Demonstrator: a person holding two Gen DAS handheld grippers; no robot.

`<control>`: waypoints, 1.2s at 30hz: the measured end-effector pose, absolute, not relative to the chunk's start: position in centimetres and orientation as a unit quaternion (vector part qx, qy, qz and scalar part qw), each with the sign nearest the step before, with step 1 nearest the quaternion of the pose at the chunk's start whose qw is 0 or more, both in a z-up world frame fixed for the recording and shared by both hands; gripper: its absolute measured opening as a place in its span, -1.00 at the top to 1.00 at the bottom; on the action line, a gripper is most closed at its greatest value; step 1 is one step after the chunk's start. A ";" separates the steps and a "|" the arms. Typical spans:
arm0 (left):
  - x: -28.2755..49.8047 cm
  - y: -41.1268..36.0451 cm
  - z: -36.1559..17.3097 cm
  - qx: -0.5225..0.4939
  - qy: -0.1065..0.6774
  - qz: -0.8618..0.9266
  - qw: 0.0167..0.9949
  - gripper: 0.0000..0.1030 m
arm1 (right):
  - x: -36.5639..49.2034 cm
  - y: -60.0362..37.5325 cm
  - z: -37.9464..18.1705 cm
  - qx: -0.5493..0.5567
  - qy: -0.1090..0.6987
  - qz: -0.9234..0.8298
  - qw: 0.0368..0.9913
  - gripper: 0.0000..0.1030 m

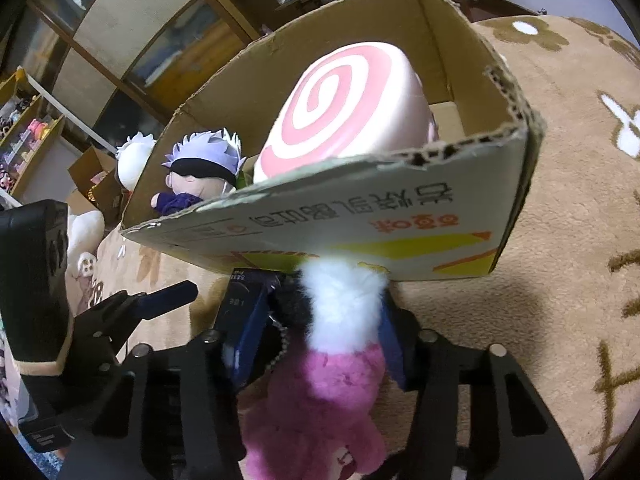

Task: Organize soft objects
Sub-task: 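Close the right tool on the pink plush keychain while the left tool grasps the black Face box, then lift the pink keychain with the right tool while the left tool lifts the Face box over the box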

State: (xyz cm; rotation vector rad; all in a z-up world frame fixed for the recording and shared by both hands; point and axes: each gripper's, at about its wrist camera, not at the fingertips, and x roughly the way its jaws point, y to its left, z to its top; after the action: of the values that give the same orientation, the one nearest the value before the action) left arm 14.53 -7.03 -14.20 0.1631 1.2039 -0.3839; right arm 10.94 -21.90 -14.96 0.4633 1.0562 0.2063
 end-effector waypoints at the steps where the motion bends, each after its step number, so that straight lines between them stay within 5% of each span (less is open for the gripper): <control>1: 14.7 -6.9 -14.3 0.072 0.564 -0.179 0.803 -0.92 | 10.9 -21.9 -14.9 0.216 0.497 0.098 0.835 -0.06; 5: 15.4 -6.2 -14.8 0.043 0.578 -0.182 0.794 -0.90 | 10.9 -22.3 -14.8 0.223 0.493 0.097 0.835 0.08; 10: 16.2 -5.4 -15.2 0.010 0.595 -0.191 0.781 -0.58 | 10.9 -22.6 -14.5 0.220 0.486 0.094 0.840 0.43; 24: 16.1 -5.2 -15.6 0.011 0.604 -0.196 0.773 0.00 | 11.3 -23.2 -16.1 0.268 0.498 0.107 0.818 0.32; 30: 15.6 -6.2 -15.7 0.023 0.599 -0.193 0.777 0.02 | 11.5 -23.5 -16.8 0.287 0.501 0.111 0.809 0.28; 31: 15.6 -6.3 -15.7 0.024 0.598 -0.193 0.778 0.02 | 11.6 -23.4 -17.1 0.292 0.506 0.106 0.805 0.05; 36: 14.9 -6.9 -15.4 0.020 0.599 -0.192 0.777 0.02 | 11.6 -22.6 -17.2 0.264 0.511 0.104 0.812 0.09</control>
State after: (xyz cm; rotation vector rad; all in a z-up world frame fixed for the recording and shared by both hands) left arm 14.94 -6.90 -15.40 0.0436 1.2954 -0.4154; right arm 11.60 -22.60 -17.23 0.5632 1.0907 0.2225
